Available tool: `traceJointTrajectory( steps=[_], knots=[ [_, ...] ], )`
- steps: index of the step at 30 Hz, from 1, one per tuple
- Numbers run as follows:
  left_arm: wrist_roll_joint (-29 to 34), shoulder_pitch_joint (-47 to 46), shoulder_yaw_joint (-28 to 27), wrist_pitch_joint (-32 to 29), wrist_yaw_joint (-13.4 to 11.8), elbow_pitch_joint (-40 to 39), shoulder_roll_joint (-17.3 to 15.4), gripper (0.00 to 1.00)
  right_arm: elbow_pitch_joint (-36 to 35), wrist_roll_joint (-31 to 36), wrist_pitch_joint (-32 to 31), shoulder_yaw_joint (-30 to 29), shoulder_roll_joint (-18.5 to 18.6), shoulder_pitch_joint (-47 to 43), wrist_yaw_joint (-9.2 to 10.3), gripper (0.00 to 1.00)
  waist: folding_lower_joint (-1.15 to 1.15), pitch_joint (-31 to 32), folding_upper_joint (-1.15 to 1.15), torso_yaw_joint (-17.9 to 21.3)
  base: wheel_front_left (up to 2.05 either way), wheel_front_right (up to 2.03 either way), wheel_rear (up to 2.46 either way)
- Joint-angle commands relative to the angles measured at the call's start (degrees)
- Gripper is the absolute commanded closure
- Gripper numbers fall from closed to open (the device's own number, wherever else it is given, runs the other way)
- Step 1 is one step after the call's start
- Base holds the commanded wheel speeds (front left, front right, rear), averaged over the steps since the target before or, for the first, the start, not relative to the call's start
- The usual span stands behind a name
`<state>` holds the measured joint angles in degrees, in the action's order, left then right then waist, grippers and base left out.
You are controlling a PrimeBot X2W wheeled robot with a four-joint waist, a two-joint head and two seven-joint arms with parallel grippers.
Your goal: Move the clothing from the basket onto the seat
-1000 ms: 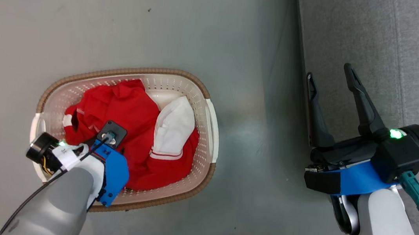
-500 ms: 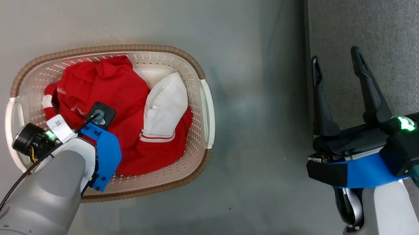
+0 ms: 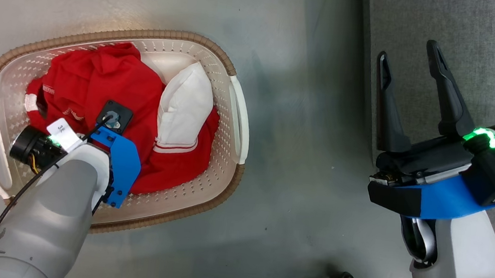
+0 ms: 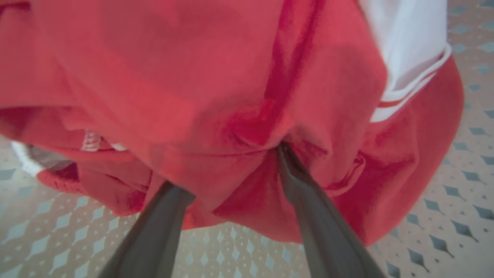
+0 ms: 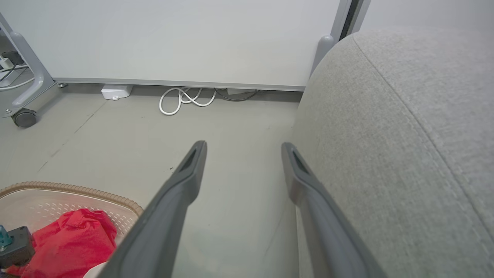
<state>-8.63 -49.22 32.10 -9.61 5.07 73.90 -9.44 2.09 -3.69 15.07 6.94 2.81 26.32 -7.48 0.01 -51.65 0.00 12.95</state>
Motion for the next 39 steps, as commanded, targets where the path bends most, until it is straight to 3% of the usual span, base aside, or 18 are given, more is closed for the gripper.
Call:
traceJointTrajectory(
  steps=[1,3,4,6,18,29,39],
  knots=[
    [0.05,-1.31,0.34,0.55,0.10,-0.01,-0.02,0.00,-0.50,-0.36,0.16,-0.11,0.14,0.81,-0.03,0.00,-0.01,-0.50,0.00,0.08,0.00,0.00,0.00],
    [0.06,-1.63,0.77,0.71,0.30,-0.01,0.20,0.00,-0.79,-0.45,0.16,-0.13,0.14,0.90,-0.03,0.00,-0.01,-0.82,0.00,0.06,0.00,0.00,0.00],
    [0.41,-1.85,1.15,0.66,0.39,-0.02,0.16,0.51,-0.88,-0.49,0.16,-0.13,0.14,0.93,-0.03,0.00,-0.01,-0.95,0.00,0.04,0.00,0.00,0.00],
    [0.71,-2.20,1.68,1.18,0.57,-0.02,0.22,1.00,-1.03,-0.57,0.16,-0.03,0.14,1.02,-0.03,0.00,-0.01,-1.10,0.00,0.04,0.00,0.00,0.00],
    [-0.57,-1.19,3.21,5.63,1.64,-0.06,2.51,1.00,-0.13,0.50,0.16,-0.31,0.14,0.39,-0.03,0.00,-0.01,3.55,0.00,-1.49,0.00,0.00,0.00],
    [-4.77,2.60,4.54,15.31,2.49,-0.97,5.42,1.00,1.90,1.59,0.15,0.24,1.04,-2.64,-0.03,0.00,-0.01,14.10,0.00,-4.83,0.00,0.00,0.00],
    [-11.62,6.71,7.25,22.08,2.40,-3.94,6.00,1.00,4.00,1.61,0.11,0.40,2.06,-6.72,-0.03,0.00,-0.01,24.12,0.00,-7.40,0.00,0.00,0.00]
  ],
)
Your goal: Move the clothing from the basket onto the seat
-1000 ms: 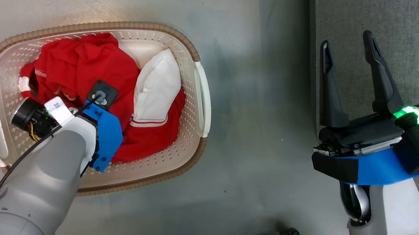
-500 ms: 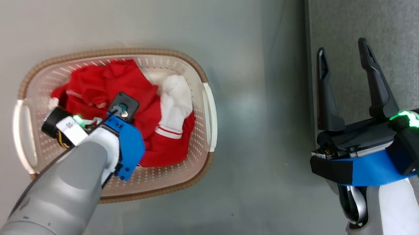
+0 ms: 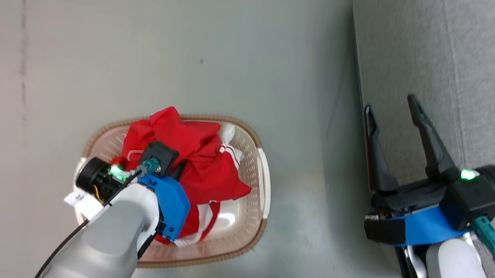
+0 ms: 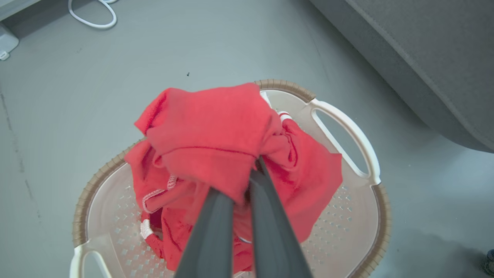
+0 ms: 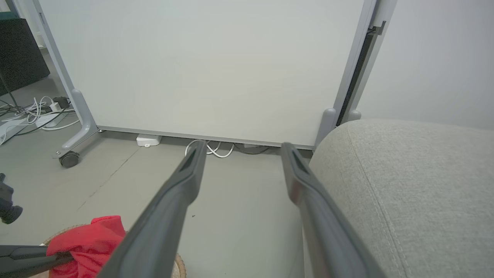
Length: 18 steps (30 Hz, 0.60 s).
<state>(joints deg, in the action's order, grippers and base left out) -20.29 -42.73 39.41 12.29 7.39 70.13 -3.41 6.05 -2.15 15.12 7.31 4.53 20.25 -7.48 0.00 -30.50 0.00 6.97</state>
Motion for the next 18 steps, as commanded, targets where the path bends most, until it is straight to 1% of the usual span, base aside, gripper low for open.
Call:
traceJointTrajectory(
  steps=[1,9,13,18],
  knots=[
    [-0.78,0.64,0.26,0.74,0.09,-0.56,-0.03,1.00,0.31,0.10,0.05,0.01,0.41,-1.16,-0.03,0.00,0.00,3.98,0.00,-1.65,0.00,0.00,0.00],
    [-5.69,3.52,1.97,2.92,0.09,-5.34,-0.86,1.00,1.86,0.54,0.06,-0.53,0.31,-5.07,-0.03,0.00,0.00,11.71,0.00,-3.35,0.00,0.00,0.00],
    [-8.17,5.17,-0.53,3.00,0.10,-11.66,-1.67,1.00,2.45,0.46,0.05,-0.55,0.02,-6.83,-0.03,0.00,0.00,15.15,0.00,-3.83,0.00,0.00,0.00],
    [-7.69,7.57,-3.23,2.97,0.10,-19.14,-2.88,1.00,3.13,0.65,0.06,-0.48,-0.36,-9.07,-0.03,0.00,0.00,19.70,0.00,-4.16,0.00,0.00,0.00]
  ],
)
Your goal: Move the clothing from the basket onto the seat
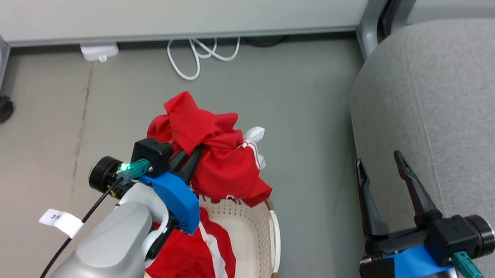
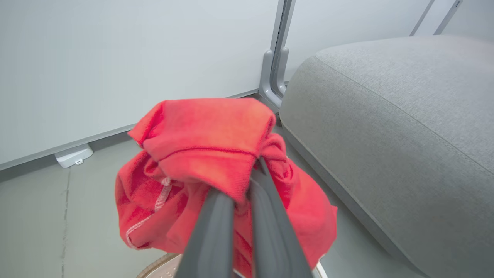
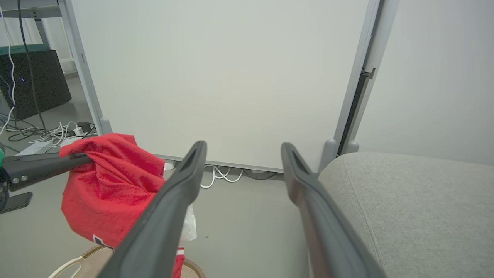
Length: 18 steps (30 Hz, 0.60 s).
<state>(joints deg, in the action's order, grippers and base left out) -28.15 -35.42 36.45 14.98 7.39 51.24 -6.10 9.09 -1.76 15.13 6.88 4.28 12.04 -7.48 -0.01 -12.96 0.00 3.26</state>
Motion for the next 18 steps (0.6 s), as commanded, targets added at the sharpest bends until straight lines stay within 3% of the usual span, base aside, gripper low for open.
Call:
traceJointTrajectory(
  steps=[1,18],
  knots=[
    [0.49,0.74,-0.80,0.28,0.10,-1.73,-0.23,1.00,0.23,0.18,0.04,-0.14,-0.17,-1.23,-0.03,0.00,0.01,3.00,0.00,-0.55,0.00,0.00,0.00],
    [1.25,3.44,-2.47,0.30,0.10,-17.45,-0.50,1.00,0.80,0.64,0.04,-1.01,-1.20,-7.89,-0.03,0.00,0.01,12.42,0.00,-2.73,0.00,0.00,0.00]
  ],
)
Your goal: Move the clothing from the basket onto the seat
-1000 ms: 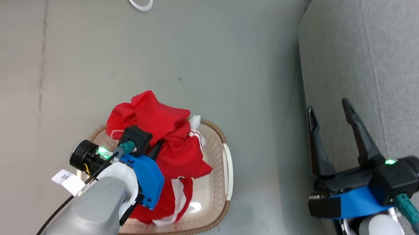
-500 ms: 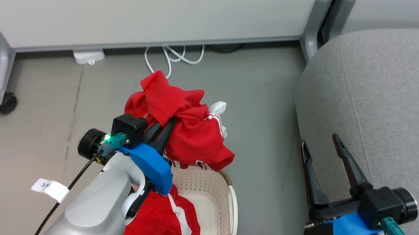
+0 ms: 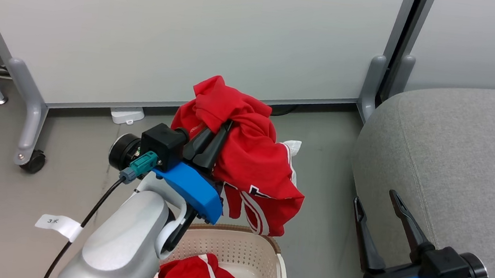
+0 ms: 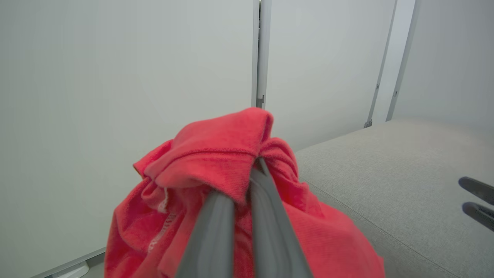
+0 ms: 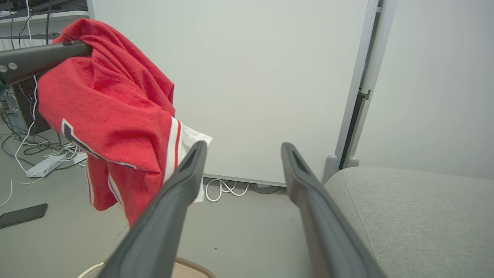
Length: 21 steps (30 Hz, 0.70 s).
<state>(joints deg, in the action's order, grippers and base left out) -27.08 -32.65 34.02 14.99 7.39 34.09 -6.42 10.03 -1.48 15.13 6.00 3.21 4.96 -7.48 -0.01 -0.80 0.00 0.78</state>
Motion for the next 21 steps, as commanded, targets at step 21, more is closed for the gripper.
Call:
traceJointTrajectory(
  steps=[21],
  knots=[
    [0.49,0.08,2.43,-0.40,-0.80,-5.19,-1.00,1.00,-0.08,1.61,0.05,6.27,0.27,-0.27,-0.03,0.00,0.01,0.62,0.00,-1.53,0.00,0.00,0.00]
  ],
)
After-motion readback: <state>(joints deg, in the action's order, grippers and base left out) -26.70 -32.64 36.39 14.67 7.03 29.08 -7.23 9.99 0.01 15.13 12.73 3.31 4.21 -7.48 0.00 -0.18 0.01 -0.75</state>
